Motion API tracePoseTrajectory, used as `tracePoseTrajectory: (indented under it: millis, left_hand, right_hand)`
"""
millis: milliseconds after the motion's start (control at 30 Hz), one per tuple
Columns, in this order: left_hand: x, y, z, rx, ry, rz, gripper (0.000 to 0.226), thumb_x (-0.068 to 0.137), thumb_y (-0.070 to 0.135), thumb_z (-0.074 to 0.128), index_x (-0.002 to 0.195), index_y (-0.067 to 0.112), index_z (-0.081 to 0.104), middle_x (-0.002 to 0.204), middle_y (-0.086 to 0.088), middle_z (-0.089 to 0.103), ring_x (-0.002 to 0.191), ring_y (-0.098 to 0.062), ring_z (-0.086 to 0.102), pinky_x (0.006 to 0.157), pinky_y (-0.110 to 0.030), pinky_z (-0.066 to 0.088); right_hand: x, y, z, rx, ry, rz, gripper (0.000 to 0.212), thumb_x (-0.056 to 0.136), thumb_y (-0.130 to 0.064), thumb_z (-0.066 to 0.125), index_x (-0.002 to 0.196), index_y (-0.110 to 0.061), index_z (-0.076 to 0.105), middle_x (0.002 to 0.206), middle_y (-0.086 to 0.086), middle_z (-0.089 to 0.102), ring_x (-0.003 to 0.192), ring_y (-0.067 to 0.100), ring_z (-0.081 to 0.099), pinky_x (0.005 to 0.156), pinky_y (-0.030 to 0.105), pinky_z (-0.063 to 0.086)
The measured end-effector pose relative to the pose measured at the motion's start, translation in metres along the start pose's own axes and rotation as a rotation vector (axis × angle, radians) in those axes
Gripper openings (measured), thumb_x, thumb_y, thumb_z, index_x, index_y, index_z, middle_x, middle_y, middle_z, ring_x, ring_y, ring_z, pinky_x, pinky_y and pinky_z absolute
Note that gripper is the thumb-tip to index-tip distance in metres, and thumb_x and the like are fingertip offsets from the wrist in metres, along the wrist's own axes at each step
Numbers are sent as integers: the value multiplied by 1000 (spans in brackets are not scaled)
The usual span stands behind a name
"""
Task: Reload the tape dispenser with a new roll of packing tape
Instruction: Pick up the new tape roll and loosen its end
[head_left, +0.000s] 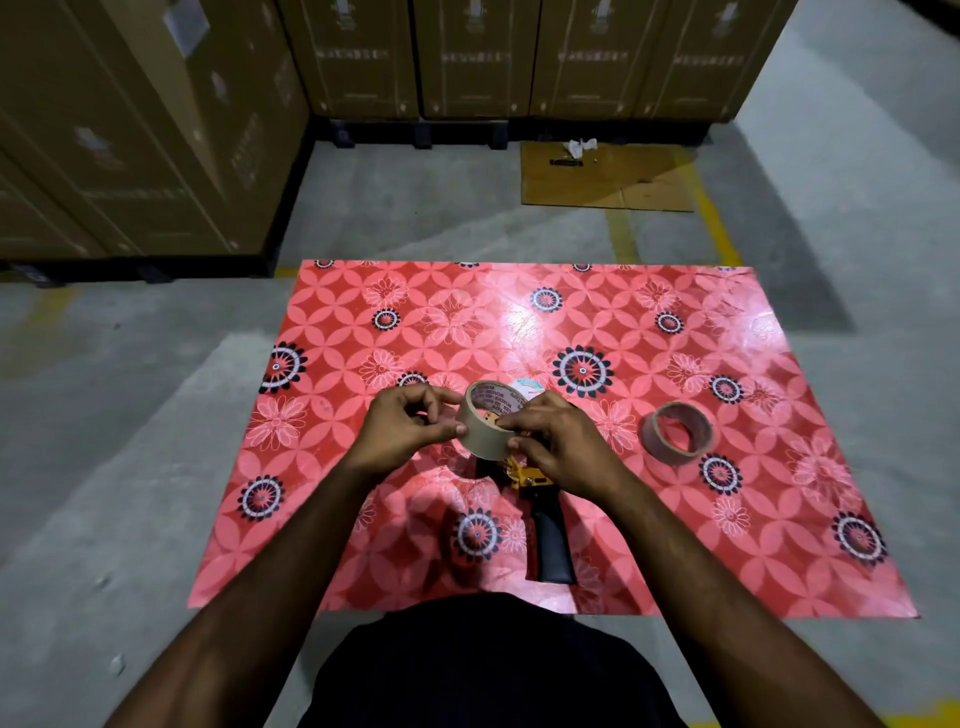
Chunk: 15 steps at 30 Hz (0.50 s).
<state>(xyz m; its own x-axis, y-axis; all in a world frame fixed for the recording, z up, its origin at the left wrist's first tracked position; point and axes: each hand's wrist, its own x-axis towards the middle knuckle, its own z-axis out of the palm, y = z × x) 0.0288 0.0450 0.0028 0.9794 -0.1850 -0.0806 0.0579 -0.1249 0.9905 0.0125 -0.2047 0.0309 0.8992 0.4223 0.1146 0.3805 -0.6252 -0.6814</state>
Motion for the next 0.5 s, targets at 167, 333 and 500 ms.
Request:
tracePoseTrajectory:
  millis: [167,333,500]
  left_hand:
    - [3,-2,-8,-55,-74,-42,33,69,10,88,95,12,67,83,-12,72,76,-22,68,73,-32,59]
    - [5,-4,-14,17,-127,-78,16,74,21,84,87,15,76,95,-3,75,89,-19,72,78,-30,57]
    - [8,-9,-13,-103,-210,-107,10,86,-1,68,80,6,64,127,-6,68,119,-24,64,92,-37,56]
  right_hand:
    - [2,5,-1,-25,-20,-8,29,88,-14,73,118,-16,73,104,2,70,101,14,51,79,26,40]
    - [5,5,-2,-67,-72,-23,30,90,-16,71,119,-18,72,106,2,69,103,15,48,79,28,38]
    - [6,2,-5,-83,-80,-46,27,92,-13,68,119,-15,70,104,-7,61,103,16,48,81,31,42]
